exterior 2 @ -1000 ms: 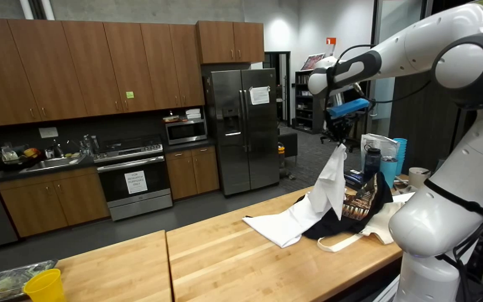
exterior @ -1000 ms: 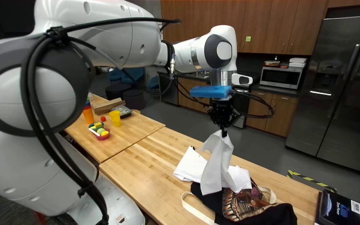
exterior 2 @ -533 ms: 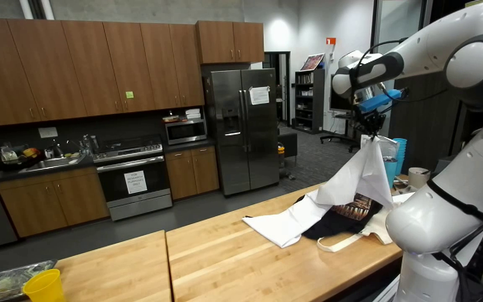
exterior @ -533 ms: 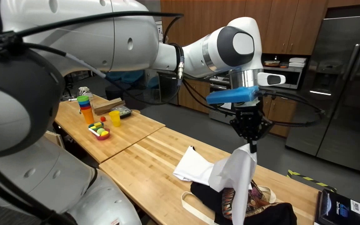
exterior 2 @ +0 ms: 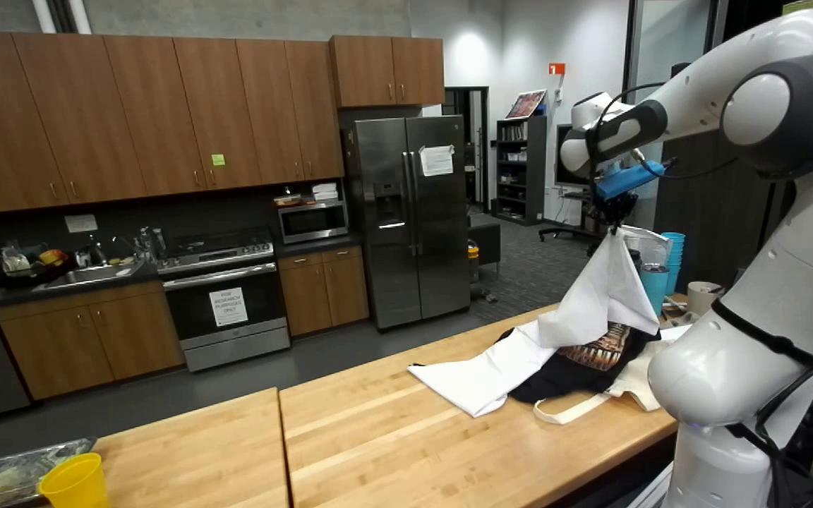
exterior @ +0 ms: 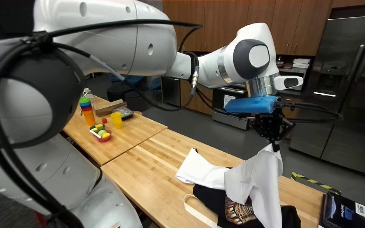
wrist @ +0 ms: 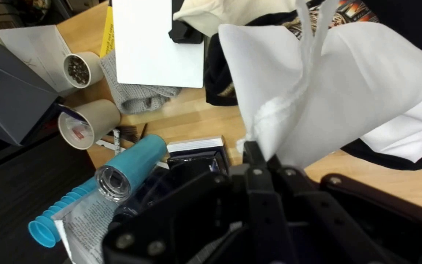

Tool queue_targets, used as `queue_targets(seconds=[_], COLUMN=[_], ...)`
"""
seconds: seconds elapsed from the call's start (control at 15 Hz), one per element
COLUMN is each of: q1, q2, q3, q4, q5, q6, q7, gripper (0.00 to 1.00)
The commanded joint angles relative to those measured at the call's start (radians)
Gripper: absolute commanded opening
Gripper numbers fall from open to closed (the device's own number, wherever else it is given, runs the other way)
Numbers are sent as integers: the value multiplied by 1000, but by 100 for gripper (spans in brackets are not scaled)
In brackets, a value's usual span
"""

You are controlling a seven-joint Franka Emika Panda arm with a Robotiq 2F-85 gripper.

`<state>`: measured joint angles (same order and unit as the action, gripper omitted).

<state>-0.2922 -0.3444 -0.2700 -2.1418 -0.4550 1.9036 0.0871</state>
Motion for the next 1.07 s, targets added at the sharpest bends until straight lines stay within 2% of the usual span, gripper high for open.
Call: queue_targets(seconds=[0.0, 0.2, 0.6, 0.67, 0.8, 0.93, 1.0], q1=[-2, 12, 11, 11, 29, 57, 33], q2=[22, 55, 55, 55, 44, 32, 50], q3=[11, 19, 19, 19, 28, 70, 45], q4=[11, 37, 43, 43, 57, 83, 54], q5=[29, 59, 61, 61, 80, 81, 69], q6=[-8, -27, -33, -33, -42, -59, -31], q7=[-4, -4, -4, -4, -34, -29, -15], gripper=[6, 26, 27, 52, 57, 69, 50])
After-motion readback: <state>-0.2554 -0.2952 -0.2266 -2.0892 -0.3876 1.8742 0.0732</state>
